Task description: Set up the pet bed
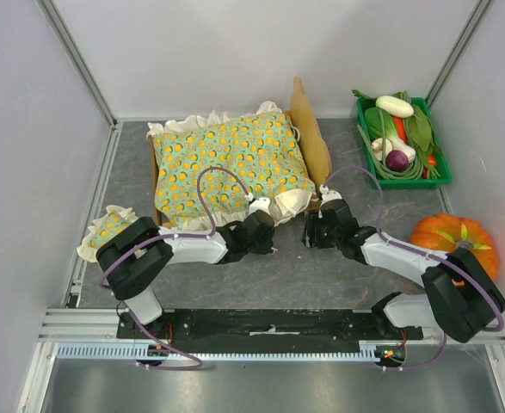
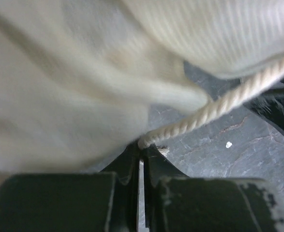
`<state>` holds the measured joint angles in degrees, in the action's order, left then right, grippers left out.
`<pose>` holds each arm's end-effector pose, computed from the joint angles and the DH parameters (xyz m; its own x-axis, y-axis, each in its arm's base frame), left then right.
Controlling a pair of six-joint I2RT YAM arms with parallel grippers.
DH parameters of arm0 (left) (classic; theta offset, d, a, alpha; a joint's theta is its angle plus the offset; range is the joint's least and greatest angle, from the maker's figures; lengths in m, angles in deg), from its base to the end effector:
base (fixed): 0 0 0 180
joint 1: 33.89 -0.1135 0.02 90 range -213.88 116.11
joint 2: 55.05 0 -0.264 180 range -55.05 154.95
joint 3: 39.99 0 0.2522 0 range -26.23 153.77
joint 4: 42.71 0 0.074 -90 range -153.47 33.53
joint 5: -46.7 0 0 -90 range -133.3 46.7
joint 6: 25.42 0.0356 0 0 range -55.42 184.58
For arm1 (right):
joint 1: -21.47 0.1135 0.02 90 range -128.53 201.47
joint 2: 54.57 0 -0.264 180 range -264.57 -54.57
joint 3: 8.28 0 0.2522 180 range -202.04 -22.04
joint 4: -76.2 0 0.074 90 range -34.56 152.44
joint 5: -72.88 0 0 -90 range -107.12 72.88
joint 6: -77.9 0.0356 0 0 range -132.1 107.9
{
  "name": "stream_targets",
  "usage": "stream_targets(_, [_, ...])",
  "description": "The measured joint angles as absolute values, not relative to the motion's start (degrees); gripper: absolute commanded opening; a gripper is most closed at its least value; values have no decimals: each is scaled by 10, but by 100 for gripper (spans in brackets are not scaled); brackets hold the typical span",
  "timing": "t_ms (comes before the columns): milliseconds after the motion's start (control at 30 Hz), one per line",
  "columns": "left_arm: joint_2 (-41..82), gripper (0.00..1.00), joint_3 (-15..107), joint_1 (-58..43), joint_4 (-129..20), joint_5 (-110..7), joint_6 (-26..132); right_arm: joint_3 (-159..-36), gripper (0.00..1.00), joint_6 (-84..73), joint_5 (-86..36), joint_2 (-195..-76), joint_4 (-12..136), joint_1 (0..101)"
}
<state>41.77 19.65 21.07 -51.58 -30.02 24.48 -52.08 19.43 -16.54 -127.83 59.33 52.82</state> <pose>0.1948 -0.2636 0.1450 -0.7705 0.0069 -0.6374 0.2733 0.9070 -0.3205 0.2045 0.1242 0.1630 -0.7955 0.1277 -0.5924 -0.1153 0.9278 0.3549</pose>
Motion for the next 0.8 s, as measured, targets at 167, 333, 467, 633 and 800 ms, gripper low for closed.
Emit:
stream_targets(167, [402, 2, 181, 227, -516, -309, 244, -519, 8, 202, -123, -1325, 628, 535])
stream_targets(333, [372, 2, 170, 255, -522, -335, 245, -516, 0, 209, -121, -1334, 646, 536])
stream_targets(467, [330, 2, 170, 268, -522, -361, 245, -490, 0, 219, -121, -1277, 609, 540])
stream_targets(633, [332, 2, 204, 270, -531, -377, 245, -468, 0, 244, -120, -1150, 523, 544])
stream_targets(800, [389, 2, 268, 270, -531, -405, 246, -468, 0, 272, -115, -1068, 428, 554])
